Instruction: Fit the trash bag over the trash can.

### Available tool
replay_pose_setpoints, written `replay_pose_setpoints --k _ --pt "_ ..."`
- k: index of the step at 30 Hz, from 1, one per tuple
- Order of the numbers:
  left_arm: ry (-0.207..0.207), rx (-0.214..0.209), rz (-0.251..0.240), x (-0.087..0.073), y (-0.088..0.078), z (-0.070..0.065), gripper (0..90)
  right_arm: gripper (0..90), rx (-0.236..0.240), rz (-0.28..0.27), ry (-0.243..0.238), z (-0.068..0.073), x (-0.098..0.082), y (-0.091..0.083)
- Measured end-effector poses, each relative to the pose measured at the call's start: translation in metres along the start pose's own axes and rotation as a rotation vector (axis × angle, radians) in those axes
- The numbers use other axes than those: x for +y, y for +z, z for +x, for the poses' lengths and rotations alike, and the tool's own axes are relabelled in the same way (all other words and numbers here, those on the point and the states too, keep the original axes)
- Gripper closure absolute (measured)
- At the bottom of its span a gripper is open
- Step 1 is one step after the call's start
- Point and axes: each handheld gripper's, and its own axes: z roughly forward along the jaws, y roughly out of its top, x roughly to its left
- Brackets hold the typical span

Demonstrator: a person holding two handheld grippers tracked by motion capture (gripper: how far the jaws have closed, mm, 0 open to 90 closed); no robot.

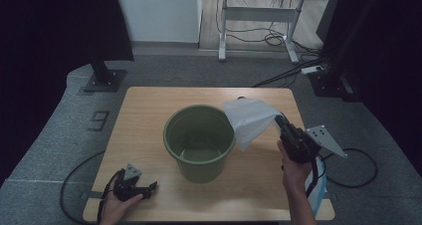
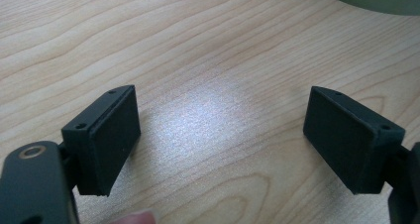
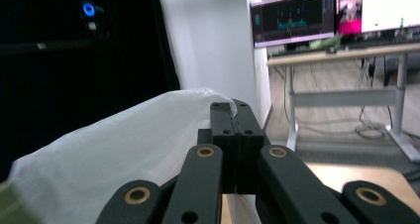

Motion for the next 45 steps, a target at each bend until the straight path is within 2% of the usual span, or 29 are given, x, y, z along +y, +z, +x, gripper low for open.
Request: replay_pose_setpoints --k 3,6,9,13,17,22,25,31,35,36,38,45 --pt "0.0 0.001 0.0 0.0 0.0 0.0 14.3 89.0 0.002 -0.045 0.0 0.004 0.013 -0.002" --pt "-0.002 0.001 -0.001 0.0 0.0 0.0 14.6 89.0 0.008 -0.064 -0.017 0.01 0.03 -0.001" --pt "-0.002 0.002 0.0 0.001 0.001 0.0 14.6 89.0 0.012 -0.076 -0.028 0.013 0.038 -0.002" --pt "-0.002 0.002 0.0 0.001 0.001 0.001 14.6 89.0 0.015 -0.117 -0.032 0.021 0.052 -0.003" --pt "-0.001 0.002 -0.002 0.001 0.001 0.0 15.4 89.0 0.048 -0.131 -0.018 0.032 0.06 0.001" --pt "-0.002 0.002 -0.001 0.001 0.001 0.001 15.5 89.0 0.068 -0.147 -0.034 0.045 0.065 0.007" --pt "-0.002 0.002 -0.002 0.001 0.001 0.001 15.5 89.0 0.103 -0.148 -0.031 0.054 0.072 0.012" --pt "-0.003 0.001 -0.003 0.001 0.001 0.001 15.5 89.0 0.113 -0.174 -0.061 0.068 0.086 0.015" --pt "-0.001 0.002 -0.002 0.001 0.001 0.001 15.5 89.0 0.113 -0.157 -0.092 0.073 0.077 0.016" --pt "-0.001 0.002 -0.002 0.001 0.001 0.001 15.5 89.0 0.115 -0.141 -0.087 0.074 0.068 0.019" --pt "-0.001 0.001 -0.002 0.001 0.001 0.001 15.5 89.0 0.118 -0.132 -0.081 0.073 0.064 0.02" --pt "-0.001 0.001 -0.003 0.001 0.001 0.001 15.6 89.0 0.123 -0.068 -0.072 0.07 0.033 0.03"
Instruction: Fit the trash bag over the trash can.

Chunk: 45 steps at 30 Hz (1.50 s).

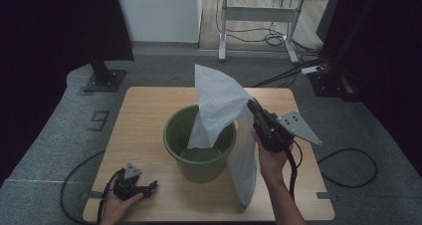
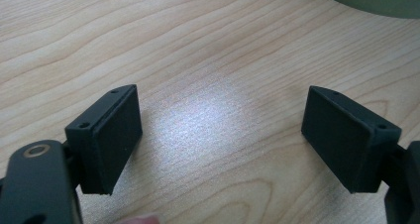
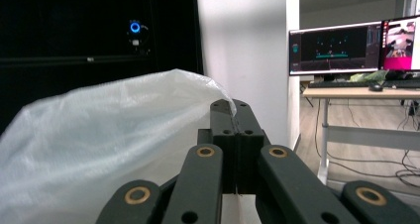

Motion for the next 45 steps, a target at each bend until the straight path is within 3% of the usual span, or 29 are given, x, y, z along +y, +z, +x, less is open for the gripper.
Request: replay_pose_setpoints --k 5,16,20,23,25,29,38,45 --pt "-0.002 0.002 -0.001 0.0 0.0 0.0 16.1 89.0 0.023 0.042 0.005 0.005 -0.019 0.0" --pt "-0.003 0.002 -0.001 0.0 0.0 0.0 16.3 89.0 0.047 0.116 -0.047 0.018 -0.056 -0.006" --pt "-0.003 0.003 -0.002 0.0 -0.001 0.0 16.7 88.9 0.077 0.136 -0.032 0.02 -0.065 -0.011" --pt "-0.004 0.004 -0.003 0.0 -0.001 0.0 16.7 89.0 0.119 0.155 0.012 0.024 -0.073 -0.015" --pt "-0.004 0.004 -0.002 0.0 -0.001 0.0 16.7 88.9 0.138 0.162 0.009 0.029 -0.078 -0.02" --pt "-0.004 0.004 -0.003 0.0 -0.001 0.0 16.7 88.9 0.168 0.181 -0.01 0.038 -0.085 -0.024" --pt "-0.006 0.004 -0.005 -0.001 -0.001 0.0 17.0 88.9 0.212 0.24 -0.05 0.052 -0.093 -0.012" --pt "-0.004 0.004 -0.003 -0.001 -0.001 0.0 17.0 88.9 0.258 0.24 -0.076 0.07 -0.094 -0.026"
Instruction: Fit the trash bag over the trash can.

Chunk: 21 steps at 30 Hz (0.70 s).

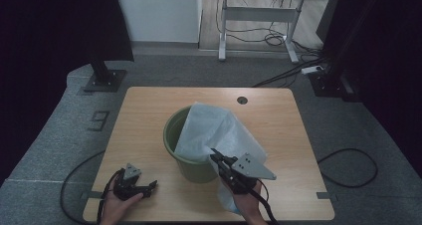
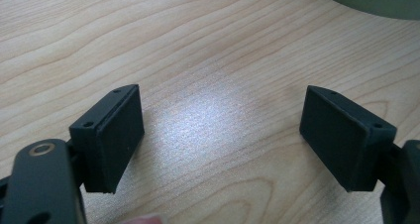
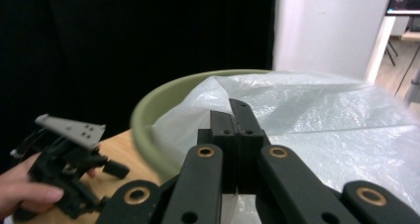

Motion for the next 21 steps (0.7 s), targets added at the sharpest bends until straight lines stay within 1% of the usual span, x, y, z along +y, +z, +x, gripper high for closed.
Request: replay_pose_setpoints --k 3,5,7,9,12,15,19,21 --pt "0.0 0.0 0.0 0.0 0.0 0.0 17.0 88.9 0.009 -0.006 -0.022 0.009 -0.001 -0.007" --pt "0.0 0.0 0.0 0.0 0.0 0.0 17.0 88.9 0.008 -0.013 -0.034 0.012 -0.001 -0.011" --pt "0.0 0.0 0.0 0.0 0.0 0.0 17.1 88.9 -0.002 -0.022 -0.049 0.012 -0.001 -0.015" --pt "0.0 0.0 0.0 0.0 0.0 0.0 17.1 88.9 -0.013 -0.025 -0.052 0.009 0.001 -0.017" --pt "0.0 0.0 0.0 0.0 0.0 0.0 17.1 88.9 -0.023 -0.02 -0.032 0.0 0.003 -0.018" --pt "0.0 0.0 0.0 0.0 0.0 0.0 17.1 88.8 -0.025 -0.012 -0.022 -0.006 0.003 -0.015" --pt "0.0 0.001 -0.001 0.0 0.0 0.0 17.1 88.8 -0.016 0.004 0.007 -0.012 0.003 -0.011" --pt "0.0 0.001 -0.001 0.0 0.0 0.0 17.1 87.3 -0.006 0.011 0.023 -0.015 0.001 -0.01"
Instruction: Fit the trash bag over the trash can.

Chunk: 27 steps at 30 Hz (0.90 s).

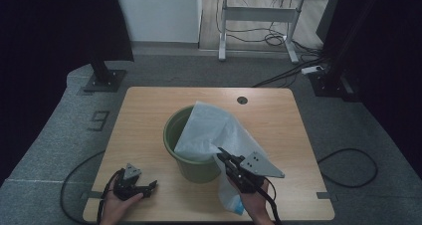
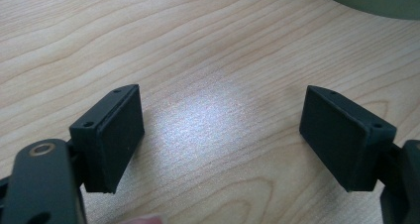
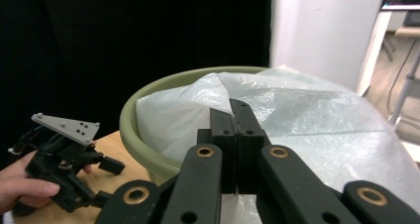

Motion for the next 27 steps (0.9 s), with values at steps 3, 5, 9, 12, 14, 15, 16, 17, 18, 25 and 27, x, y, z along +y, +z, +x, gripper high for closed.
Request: replay_pose_setpoints --k 3,5,9,12,14,15,16,17,18,25,27 --pt "0.0 -0.001 0.0 0.0 0.0 0.0 17.1 73.4 0.024 -0.004 0.019 -0.002 -0.002 0.0" --pt "-0.001 -0.001 0.0 0.0 0.0 0.0 17.1 57.2 0.003 -0.02 0.007 0.003 -0.003 -0.004" --pt "0.0 0.0 0.0 0.0 0.0 0.0 17.2 42.4 -0.056 -0.078 -0.008 0.018 -0.001 -0.027" --pt "0.0 0.0 0.0 0.0 0.0 0.0 17.2 37.9 -0.092 -0.073 -0.024 0.021 -0.003 -0.043" --pt "-0.001 0.001 -0.001 0.0 0.0 0.0 17.3 36.5 -0.102 -0.055 -0.009 0.018 -0.007 -0.053" --pt "0.0 0.001 -0.001 0.0 0.0 0.0 17.3 36.2 -0.106 -0.047 -0.004 0.016 -0.009 -0.056" --pt "-0.001 0.001 -0.001 0.0 0.0 0.0 17.3 35.5 -0.117 -0.033 0.001 0.014 -0.013 -0.061" --pt "-0.001 0.001 -0.001 0.0 0.0 0.0 17.3 34.6 -0.127 -0.019 0.004 0.012 -0.017 -0.064" --pt "-0.001 0.001 -0.001 0.0 0.0 0.0 17.3 33.8 -0.136 -0.005 0.006 0.01 -0.021 -0.068" --pt "-0.003 0.004 0.0 0.0 0.0 0.0 17.3 32.3 -0.155 0.025 0.047 0.004 -0.045 -0.082" --pt "-0.004 0.004 -0.001 -0.001 0.0 0.0 17.4 31.6 -0.154 0.031 0.053 0.004 -0.05 -0.085"
